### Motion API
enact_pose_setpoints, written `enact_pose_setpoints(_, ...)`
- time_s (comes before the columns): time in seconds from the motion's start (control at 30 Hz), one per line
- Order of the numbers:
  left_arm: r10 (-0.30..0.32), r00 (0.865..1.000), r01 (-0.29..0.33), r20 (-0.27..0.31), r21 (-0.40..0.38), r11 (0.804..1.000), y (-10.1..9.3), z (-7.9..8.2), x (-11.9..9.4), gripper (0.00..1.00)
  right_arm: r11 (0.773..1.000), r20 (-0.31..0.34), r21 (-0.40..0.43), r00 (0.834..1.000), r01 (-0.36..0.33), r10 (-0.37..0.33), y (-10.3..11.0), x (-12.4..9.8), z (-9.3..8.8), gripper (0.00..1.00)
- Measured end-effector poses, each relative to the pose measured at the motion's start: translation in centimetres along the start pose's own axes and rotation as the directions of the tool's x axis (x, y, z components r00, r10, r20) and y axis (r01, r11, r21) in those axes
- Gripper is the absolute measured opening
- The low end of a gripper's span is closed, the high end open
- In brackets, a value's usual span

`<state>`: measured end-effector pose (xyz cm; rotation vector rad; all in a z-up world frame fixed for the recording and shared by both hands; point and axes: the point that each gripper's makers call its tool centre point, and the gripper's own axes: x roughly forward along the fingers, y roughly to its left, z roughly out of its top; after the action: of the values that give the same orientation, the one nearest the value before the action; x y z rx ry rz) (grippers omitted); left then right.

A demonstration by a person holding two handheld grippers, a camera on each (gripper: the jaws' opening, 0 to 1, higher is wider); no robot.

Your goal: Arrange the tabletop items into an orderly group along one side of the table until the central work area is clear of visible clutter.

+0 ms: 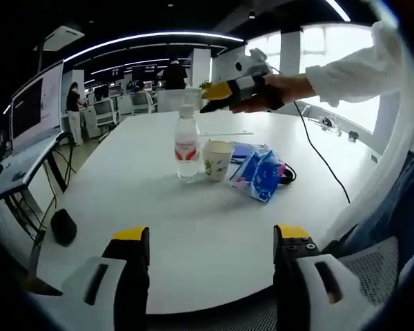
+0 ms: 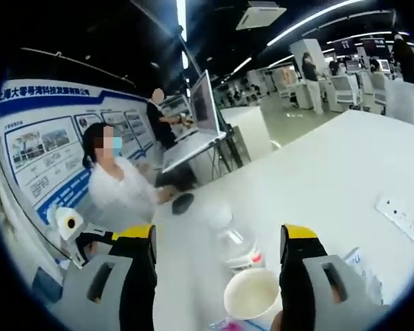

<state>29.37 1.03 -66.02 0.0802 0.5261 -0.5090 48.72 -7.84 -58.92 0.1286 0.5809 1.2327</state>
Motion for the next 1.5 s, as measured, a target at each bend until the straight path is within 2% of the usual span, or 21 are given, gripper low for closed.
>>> enact_pose_setpoints(0.13,-0.011,1.0,0.011,-0.01,0.008,1.0,-0.4,-0.1,0.0,0.74,1.0,0.008,0.014,1.0,0.021,-0.021,0.3,-1.4,-1.0,0.72)
enact_pose_setpoints(0.23,-0.015,1.0,0.015,-0.014,0.013,1.0,-0.4,-0.1,0.0,0.74,0.999,0.002,0.023,0.999,0.036,-0.036,-0.7,-2.6,-1.5,0.71)
enact_pose_setpoints(0.37,-0.02,1.0,0.02,-0.014,0.011,1.0,-0.6,-0.1,-0.1,0.74,0.995,0.047,0.066,0.996,0.071,-0.074,-1.0,-4.3,-1.6,0.71)
enact_pose_setpoints(0.53,-0.027,0.999,0.027,-0.018,0.001,1.0,-0.6,-0.3,0.0,0.73,0.984,0.074,0.102,0.985,0.148,-0.156,-1.7,-6.5,-2.9,0.71)
enact_pose_setpoints(0.87,-0.054,0.997,0.054,-0.048,0.002,0.999,-1.3,-0.8,0.1,0.72,0.966,0.114,0.157,0.967,0.207,-0.226,-0.7,-10.6,-5.4,0.7)
enact_pose_setpoints(1.1,-0.055,0.996,0.055,-0.07,-0.005,0.998,-1.3,-1.2,0.2,0.7,0.946,0.136,0.195,0.948,0.26,-0.289,-1.3,-13.8,-7.3,0.69)
enact_pose_setpoints(1.27,-0.048,0.996,0.048,-0.078,-0.009,0.999,-1.2,-1.3,0.2,0.69,0.931,0.139,0.23,0.938,0.282,-0.318,-1.3,-15.3,-9.0,0.69)
enact_pose_setpoints(1.5,-0.043,0.995,0.041,-0.091,-0.018,0.999,-1.0,-1.7,0.2,0.68,0.919,0.147,0.27,0.931,0.288,-0.335,-0.9,-16.4,-10.5,0.68)
